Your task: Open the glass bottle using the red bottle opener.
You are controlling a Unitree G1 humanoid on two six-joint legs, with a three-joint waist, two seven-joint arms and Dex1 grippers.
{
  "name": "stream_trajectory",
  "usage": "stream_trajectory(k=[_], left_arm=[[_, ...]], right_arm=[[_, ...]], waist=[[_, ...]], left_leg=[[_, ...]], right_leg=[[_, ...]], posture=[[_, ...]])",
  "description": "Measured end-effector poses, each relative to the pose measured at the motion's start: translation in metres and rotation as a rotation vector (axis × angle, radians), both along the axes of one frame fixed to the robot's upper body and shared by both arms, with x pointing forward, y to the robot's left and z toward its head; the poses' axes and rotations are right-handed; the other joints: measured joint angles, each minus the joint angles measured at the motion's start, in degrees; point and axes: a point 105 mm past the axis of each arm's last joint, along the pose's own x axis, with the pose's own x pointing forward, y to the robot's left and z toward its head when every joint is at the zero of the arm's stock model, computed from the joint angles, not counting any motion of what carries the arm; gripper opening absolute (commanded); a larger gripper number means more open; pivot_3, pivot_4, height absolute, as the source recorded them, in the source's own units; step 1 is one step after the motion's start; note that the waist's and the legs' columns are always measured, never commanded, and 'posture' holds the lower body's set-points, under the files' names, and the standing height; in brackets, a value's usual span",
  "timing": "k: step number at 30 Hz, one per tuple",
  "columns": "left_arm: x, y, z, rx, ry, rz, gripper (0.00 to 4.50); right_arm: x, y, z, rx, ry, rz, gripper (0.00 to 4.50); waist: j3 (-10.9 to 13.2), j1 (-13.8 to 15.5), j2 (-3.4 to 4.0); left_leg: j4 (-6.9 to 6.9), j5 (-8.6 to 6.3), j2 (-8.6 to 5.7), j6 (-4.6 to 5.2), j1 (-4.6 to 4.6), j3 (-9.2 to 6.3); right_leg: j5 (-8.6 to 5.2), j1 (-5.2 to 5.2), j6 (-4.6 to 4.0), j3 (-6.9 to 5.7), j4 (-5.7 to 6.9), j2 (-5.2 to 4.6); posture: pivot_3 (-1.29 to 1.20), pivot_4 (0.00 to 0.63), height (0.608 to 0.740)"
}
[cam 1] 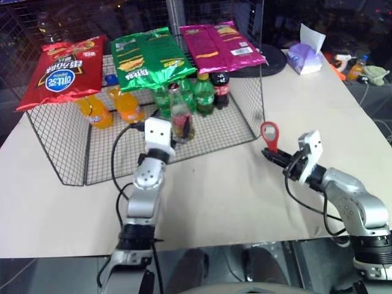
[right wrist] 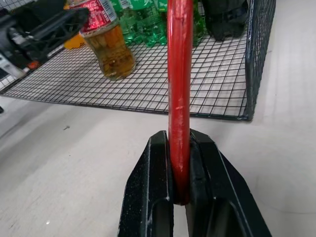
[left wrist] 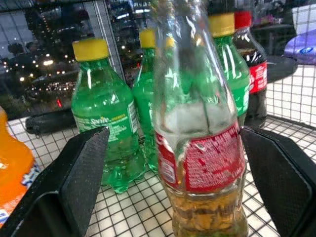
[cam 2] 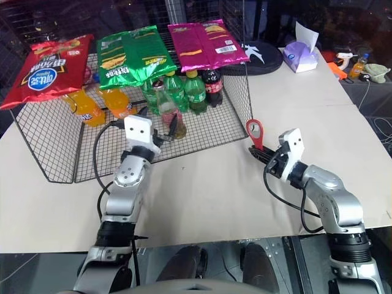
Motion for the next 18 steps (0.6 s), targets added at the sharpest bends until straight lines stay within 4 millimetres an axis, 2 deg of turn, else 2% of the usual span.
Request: stream_trajectory(k=[13,14,15,16,17,18], left_arm=[[0.029,-0.014,-0.009,-0.026,0.021,-0.030,4.38],[0.030,-0.014,-0.008,-0.026,0.014,-0.032,3.86],[0.030,-0.014,-0.008,-0.026,0.010,-0.032,3.61],[0.030,-0.014,-0.007,-0.027,0.007,-0.032,3.07],[0.030,-0.015,-0.007,-0.030,0.004,-0.039,2.76],[0.029,-0.015,-0.007,-0.033,0.005,-0.050,2.78]], right_arm=[[0.001,0.001,0.001,-0.017,-0.027,-0.020,0.00],[0.000,0.001,0.000,-0.020,-0.024,-0.020,0.00],[0.000,0.002,-0.002,-0.024,-0.020,-0.017,0.00],[-0.001,0.003,-0.004,-0.026,-0.015,-0.013,0.00],[-0.002,0.005,-0.005,-0.025,-0.009,-0.010,0.00],[-0.002,0.006,-0.006,-0.022,-0.007,-0.008,0.00]], waist=[[0.0,-0.2,-0.01],[0.0,-0.2,-0.01],[0.0,-0.3,-0.01],[0.0,-0.3,-0.01],[0.0,-0.3,-0.01],[0.0,-0.4,-0.01]], left_leg=[[0.02,0.00,-0.10,0.00,-0.06,0.00],[0.02,0.00,-0.10,0.00,-0.06,-0.01],[0.02,0.00,-0.09,0.00,-0.06,-0.01],[0.02,0.00,-0.09,0.00,-0.06,0.00],[0.02,0.00,-0.09,0.00,-0.06,-0.01],[0.02,0.00,-0.09,0.00,-0.06,0.00]], right_leg=[[0.00,-0.07,0.00,0.00,0.04,-0.01],[0.00,-0.07,0.01,0.00,0.05,-0.02],[0.00,-0.07,0.01,0.00,0.05,-0.02],[0.00,-0.08,0.01,0.00,0.05,-0.02],[0.00,-0.08,0.01,0.00,0.05,-0.02],[0.00,-0.09,0.01,0.00,0.06,-0.02]], posture=[[0.00,0.150,0.740],[0.00,0.150,0.740],[0.00,0.150,0.740],[0.00,0.150,0.740],[0.00,0.150,0.740],[0.00,0.150,0.740]])
